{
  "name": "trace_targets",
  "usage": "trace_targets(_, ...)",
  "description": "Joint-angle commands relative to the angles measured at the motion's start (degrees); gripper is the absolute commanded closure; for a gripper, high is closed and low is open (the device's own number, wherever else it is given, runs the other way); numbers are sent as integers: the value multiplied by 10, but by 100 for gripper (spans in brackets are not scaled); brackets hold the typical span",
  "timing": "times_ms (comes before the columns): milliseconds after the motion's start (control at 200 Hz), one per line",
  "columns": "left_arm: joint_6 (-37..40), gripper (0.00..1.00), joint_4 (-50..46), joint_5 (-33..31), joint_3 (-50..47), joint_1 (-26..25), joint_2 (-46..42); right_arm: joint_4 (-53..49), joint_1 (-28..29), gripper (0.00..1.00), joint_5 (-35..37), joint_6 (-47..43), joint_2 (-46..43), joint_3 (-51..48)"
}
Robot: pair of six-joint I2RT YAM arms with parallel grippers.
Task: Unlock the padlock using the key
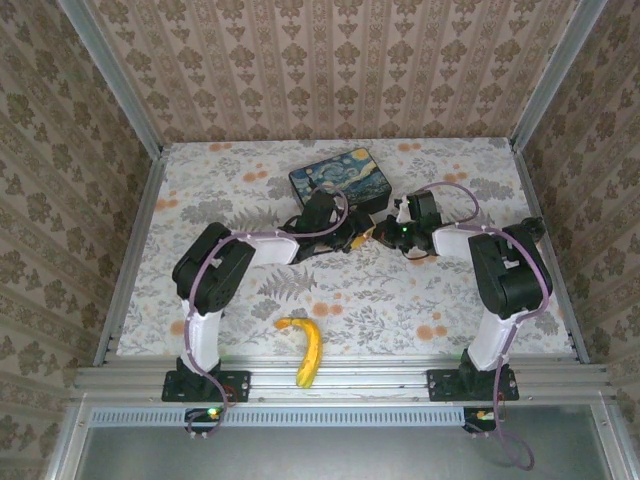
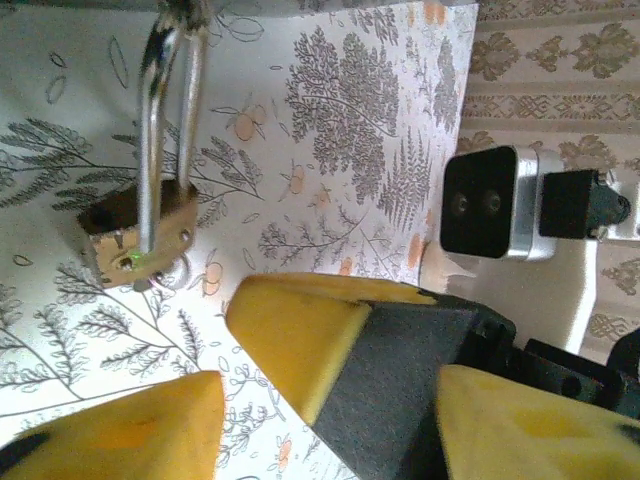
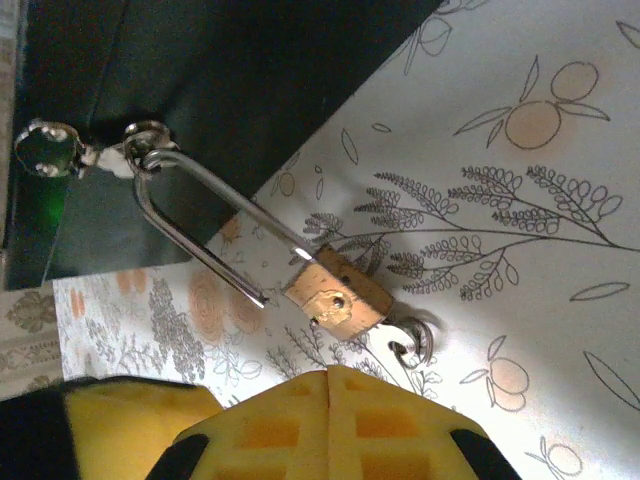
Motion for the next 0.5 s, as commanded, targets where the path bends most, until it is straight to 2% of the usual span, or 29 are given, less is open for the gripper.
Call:
trace_targets(0, -42, 28, -54, 34, -36, -7, 3, 38, 0, 100, 14, 23, 13, -2)
trace_targets(140, -29, 0, -69, 14, -56, -6, -29, 64, 0, 100, 15, 40, 29, 1)
trace_targets(495, 14, 0, -135, -44, -100, 2, -120, 83, 1, 98, 42, 44, 50, 15)
